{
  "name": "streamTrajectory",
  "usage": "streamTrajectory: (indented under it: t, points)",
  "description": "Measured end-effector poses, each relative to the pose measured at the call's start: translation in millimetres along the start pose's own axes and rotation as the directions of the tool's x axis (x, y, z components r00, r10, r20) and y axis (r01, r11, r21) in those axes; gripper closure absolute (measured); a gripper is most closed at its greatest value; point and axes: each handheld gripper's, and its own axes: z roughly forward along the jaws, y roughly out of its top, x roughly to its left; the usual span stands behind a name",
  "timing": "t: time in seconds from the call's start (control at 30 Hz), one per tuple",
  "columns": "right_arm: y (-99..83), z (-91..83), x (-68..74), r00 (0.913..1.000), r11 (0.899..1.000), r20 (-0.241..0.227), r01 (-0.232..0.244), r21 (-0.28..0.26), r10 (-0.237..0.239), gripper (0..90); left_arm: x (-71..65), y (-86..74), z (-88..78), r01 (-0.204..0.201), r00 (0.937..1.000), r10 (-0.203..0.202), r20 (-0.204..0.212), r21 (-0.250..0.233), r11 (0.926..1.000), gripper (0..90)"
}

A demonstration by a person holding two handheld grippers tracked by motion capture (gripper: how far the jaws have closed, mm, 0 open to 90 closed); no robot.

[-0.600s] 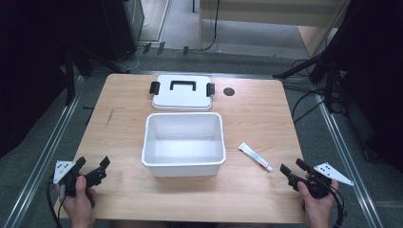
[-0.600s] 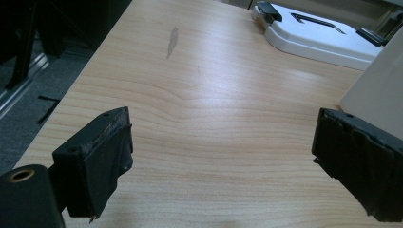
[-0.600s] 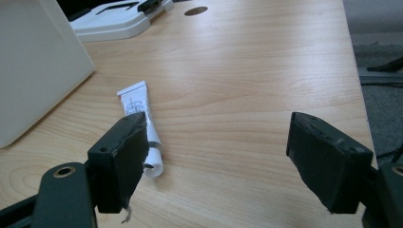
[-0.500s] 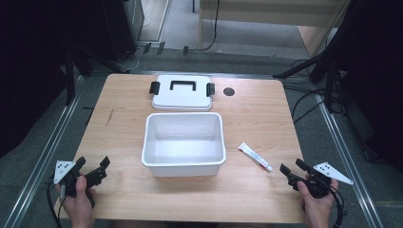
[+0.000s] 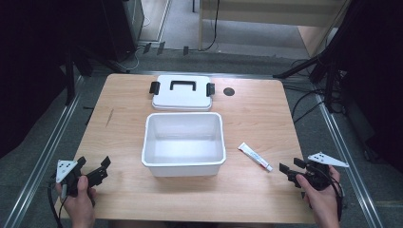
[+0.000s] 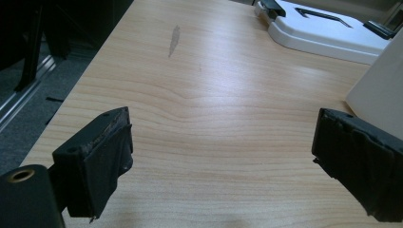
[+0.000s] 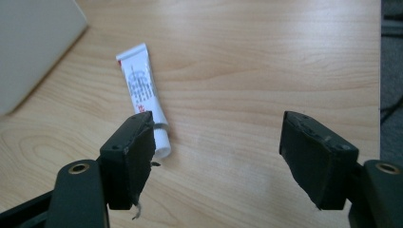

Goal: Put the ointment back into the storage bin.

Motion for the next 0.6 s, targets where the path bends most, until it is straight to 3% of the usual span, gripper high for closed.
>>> streamTrajectory:
  t: [0.07, 0.13, 0.17, 0.23, 0.27, 0.3, 0.33, 0.37, 0.53, 0.57, 0.6]
  points:
    - [5.1, 1.9, 2.3, 0.9996, 0.998, 0.023, 0.015, 0.056, -0.016, 28.4, 0.0, 0.2, 0.3, -0.001, 1.0, 0.001, -0.003, 0.003, 1.0, 6.7]
    - [7.7, 3.2, 3.6, 0.9994, 0.997, 0.027, 0.022, 0.079, -0.024, 28.4, 0.1, 0.2, 0.4, 0.0, 1.0, 0.0, -0.003, 0.006, 1.0, 6.7]
    - [13.1, 6.2, 5.9, 0.999, 0.99, 0.029, 0.03, 0.138, -0.035, 28.4, 0.0, 0.4, 0.8, 0.002, 1.0, -0.002, -0.006, 0.009, 1.0, 6.7]
    - [15.7, 8.1, 7.3, 0.9986, 0.985, 0.033, 0.036, 0.166, -0.042, 28.4, -0.1, 0.5, 0.8, 0.003, 1.0, -0.003, -0.007, 0.011, 0.9999, 6.7]
    - [21.8, 11.3, 10.2, 0.998, 0.969, 0.025, 0.051, 0.242, -0.059, 28.4, -0.1, 0.5, 1.0, 0.003, 1.0, -0.003, -0.007, 0.013, 0.9999, 6.7]
    - [21.8, 11.3, 10.2, 0.998, 0.969, 0.025, 0.051, 0.242, -0.059, 28.4, -0.1, 0.5, 1.0, 0.003, 1.0, -0.003, -0.007, 0.013, 0.9999, 6.7]
    - [26.5, 13.6, 12.4, 0.9967, 0.951, 0.01, 0.073, 0.302, -0.08, 28.1, 0.2, 0.6, 1.1, 0.003, 1.0, -0.003, -0.003, 0.014, 0.9999, 6.7]
    - [28.6, 14.4, 13.3, 0.9954, 0.942, 0.009, 0.087, 0.325, -0.095, 28.1, 0.4, 0.6, 1.2, 0.005, 1.0, -0.005, -0.003, 0.015, 0.9999, 6.9]
    - [46.2, 18.9, 22.7, 0.982, 0.87, 0.012, 0.161, 0.467, -0.188, 27.4, -0.8, 0.5, 1.4, 0.003, 0.9999, -0.002, -0.016, 0.012, 0.9999, 11.3]
    - [46.2, 18.9, 22.7, 0.982, 0.87, 0.012, 0.161, 0.467, -0.188, 27.4, -0.8, 0.5, 1.4, 0.003, 0.9999, -0.002, -0.016, 0.012, 0.9999, 11.3]
    - [48.4, 19.8, 24.5, 0.9805, 0.859, 0.009, 0.168, 0.485, -0.197, 27.4, -1.1, 0.5, 1.4, 0.0, 0.9998, 0.001, -0.018, 0.012, 0.9999, 11.3]
